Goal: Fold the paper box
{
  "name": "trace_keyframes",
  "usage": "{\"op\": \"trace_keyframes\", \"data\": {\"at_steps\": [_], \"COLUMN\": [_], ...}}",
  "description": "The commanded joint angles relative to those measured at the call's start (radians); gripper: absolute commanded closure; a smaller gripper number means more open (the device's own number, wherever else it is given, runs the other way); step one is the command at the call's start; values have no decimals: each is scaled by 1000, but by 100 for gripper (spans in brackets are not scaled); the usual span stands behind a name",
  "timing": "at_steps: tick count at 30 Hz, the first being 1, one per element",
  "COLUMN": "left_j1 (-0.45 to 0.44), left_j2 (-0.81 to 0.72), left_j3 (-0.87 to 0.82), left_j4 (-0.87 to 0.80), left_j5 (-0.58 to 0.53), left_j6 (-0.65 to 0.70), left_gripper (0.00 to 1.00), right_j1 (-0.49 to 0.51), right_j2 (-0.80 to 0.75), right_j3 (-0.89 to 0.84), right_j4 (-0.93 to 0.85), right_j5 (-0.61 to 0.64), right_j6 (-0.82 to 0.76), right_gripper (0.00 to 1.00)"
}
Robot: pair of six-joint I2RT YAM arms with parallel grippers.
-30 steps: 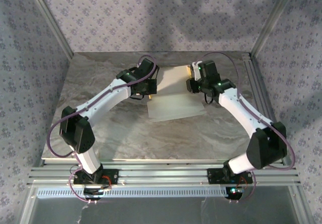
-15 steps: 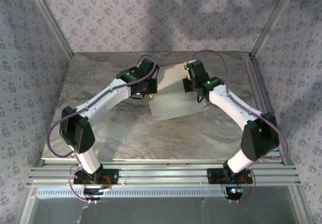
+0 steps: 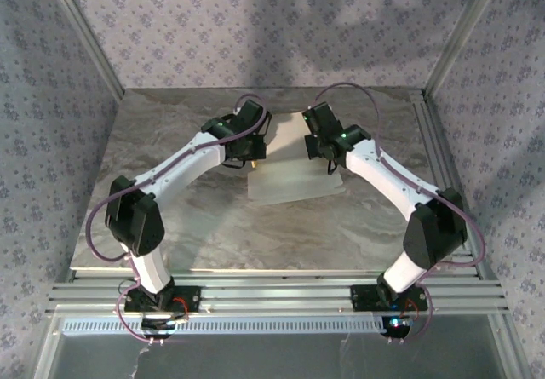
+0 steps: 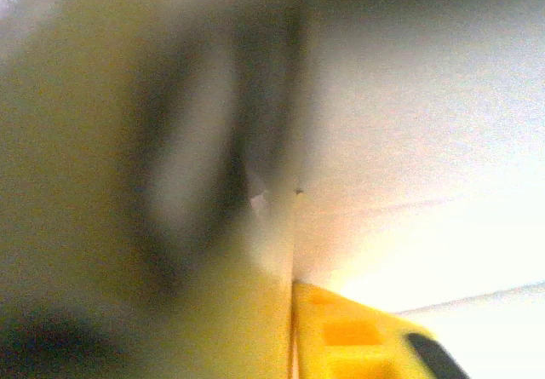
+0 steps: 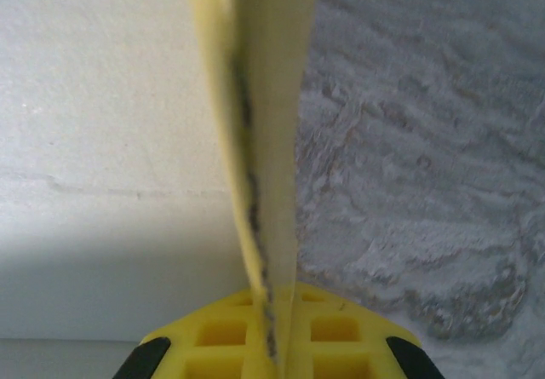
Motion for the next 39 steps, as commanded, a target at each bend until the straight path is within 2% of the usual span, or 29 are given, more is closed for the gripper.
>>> {"op": "trace_keyframes", "data": {"at_steps": [1,3,4,10,13,16,20,23,27,28,30,32,33,35,37,39], "left_j1": [12,14,18,20,21,21,10,-11,-36,-38,-40,-41,-41,-42,-43,-56], "left_j2": [14,-4,-13,-63,-109,-195,-303,-329,-329,-328,-326,-325,-325,-331,-341,-362], "left_j3": [18,13,14,39,30,-34,-95,-88,-83,-88,-99,-108,-111,-120,-128,-141], "left_j4": [-48,-44,-44,-55,-55,-6,43,27,14,16,20,22,22,24,26,33], "left_j5": [-26,-36,-37,-30,-82,-142,-181,-192,-195,-194,-187,-182,-177,-167,-156,-154], "left_j6": [9,11,11,23,24,7,-6,-6,-3,-6,-7,-8,-7,-6,-5,-6], "left_gripper": [65,53,50,48,48,48,48,48,48,48,48,48,49,48,49,49], "right_j1": [-14,-21,-24,-56,-88,-132,-207,-201,-136,-118,-74,-40,-30,-23,-30,-39], "right_j2": [39,44,49,78,90,98,147,157,112,99,67,38,24,-6,-49,-128], "right_j3": [7,-23,-31,-61,-60,-94,-153,-198,-287,-288,-276,-263,-265,-271,-278,-286], "right_j4": [-107,-91,-85,-66,-74,-65,-25,-19,-12,-11,-32,-52,-59,-81,-116,-181], "right_j5": [-79,-116,-123,-213,-271,-325,-510,-559,-579,-573,-536,-502,-492,-475,-438,-333], "right_j6": [131,156,162,222,314,515,812,1051,1377,1422,1504,1534,1536,1506,1437,1355], "right_gripper": [100,100,100,100,100,100,100,100,100,92,55,29,19,10,8,8]}}
